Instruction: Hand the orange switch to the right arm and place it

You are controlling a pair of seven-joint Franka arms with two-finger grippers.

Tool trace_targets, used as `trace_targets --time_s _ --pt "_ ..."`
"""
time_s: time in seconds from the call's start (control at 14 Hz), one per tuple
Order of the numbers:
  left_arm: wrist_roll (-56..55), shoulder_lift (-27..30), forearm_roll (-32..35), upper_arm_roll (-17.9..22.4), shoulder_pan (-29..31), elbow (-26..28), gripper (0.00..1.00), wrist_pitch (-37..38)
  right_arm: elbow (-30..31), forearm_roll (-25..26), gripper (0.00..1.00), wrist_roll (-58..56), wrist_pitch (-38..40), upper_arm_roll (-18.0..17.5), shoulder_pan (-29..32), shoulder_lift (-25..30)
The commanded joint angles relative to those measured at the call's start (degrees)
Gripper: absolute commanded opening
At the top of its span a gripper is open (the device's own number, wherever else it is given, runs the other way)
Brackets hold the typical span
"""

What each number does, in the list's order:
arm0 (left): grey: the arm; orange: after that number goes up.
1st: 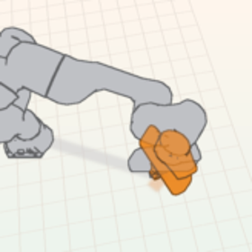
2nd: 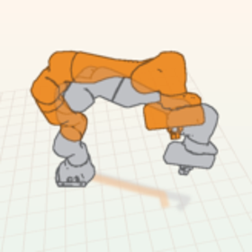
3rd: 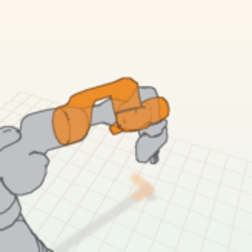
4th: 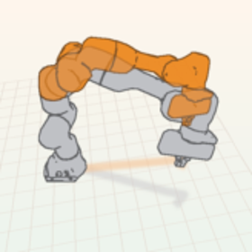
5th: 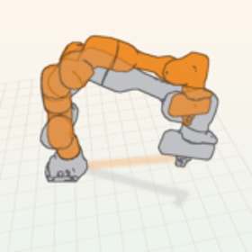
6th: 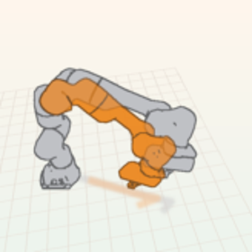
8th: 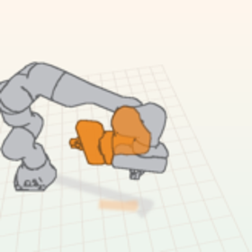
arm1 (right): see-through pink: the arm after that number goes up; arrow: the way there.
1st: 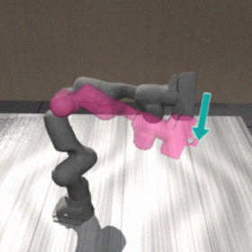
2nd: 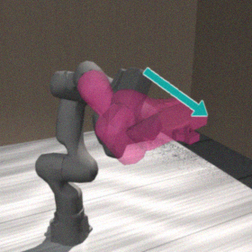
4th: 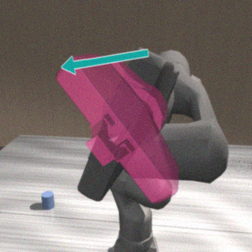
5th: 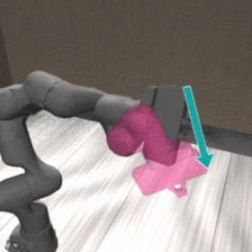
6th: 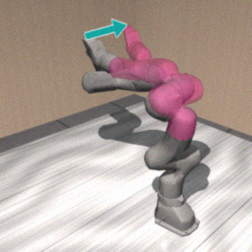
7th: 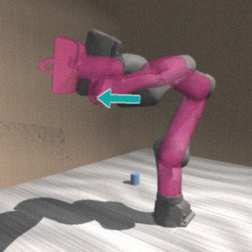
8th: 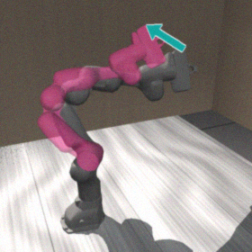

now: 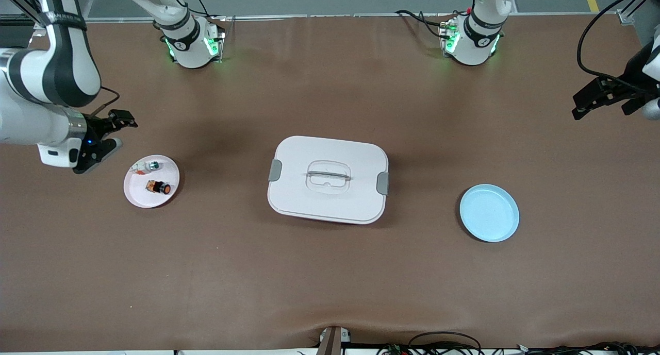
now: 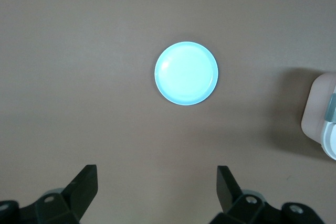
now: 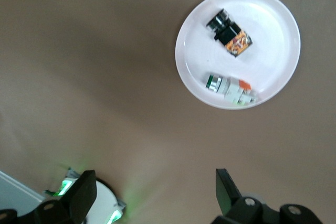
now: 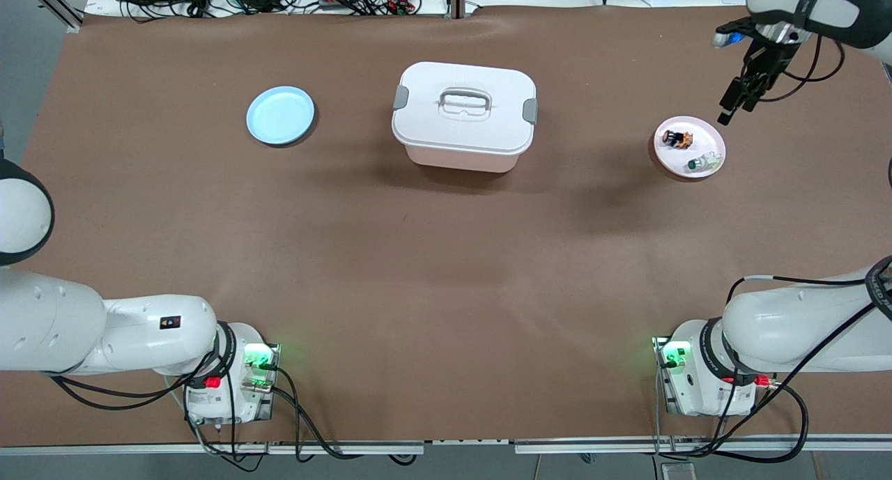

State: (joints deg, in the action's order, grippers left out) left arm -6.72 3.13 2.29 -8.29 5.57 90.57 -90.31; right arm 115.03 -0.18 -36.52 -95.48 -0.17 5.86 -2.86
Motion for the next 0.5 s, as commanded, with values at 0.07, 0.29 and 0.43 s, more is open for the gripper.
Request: trace_targets --time_s 0.07,0.29,0.43 --pt "0.2 1.9 -1.1 0.4 0.0 1.4 1.00 -0.7 -5.8 0.7 1.00 10.4 8.1 0.0 -0.1 0.3" --pt "0.0 1.8 -1.1 0.4 0.0 1.3 1.00 -1.5 -9.8 0.7 1.00 18.1 14.1 0.1 -0.1 0.0" --pt "0.0 1.5 -1.1 0.4 -0.1 1.3 1.00 -2.4 -14.0 1.0 1.00 24.4 17.9 0.0 -0.5 -0.6"
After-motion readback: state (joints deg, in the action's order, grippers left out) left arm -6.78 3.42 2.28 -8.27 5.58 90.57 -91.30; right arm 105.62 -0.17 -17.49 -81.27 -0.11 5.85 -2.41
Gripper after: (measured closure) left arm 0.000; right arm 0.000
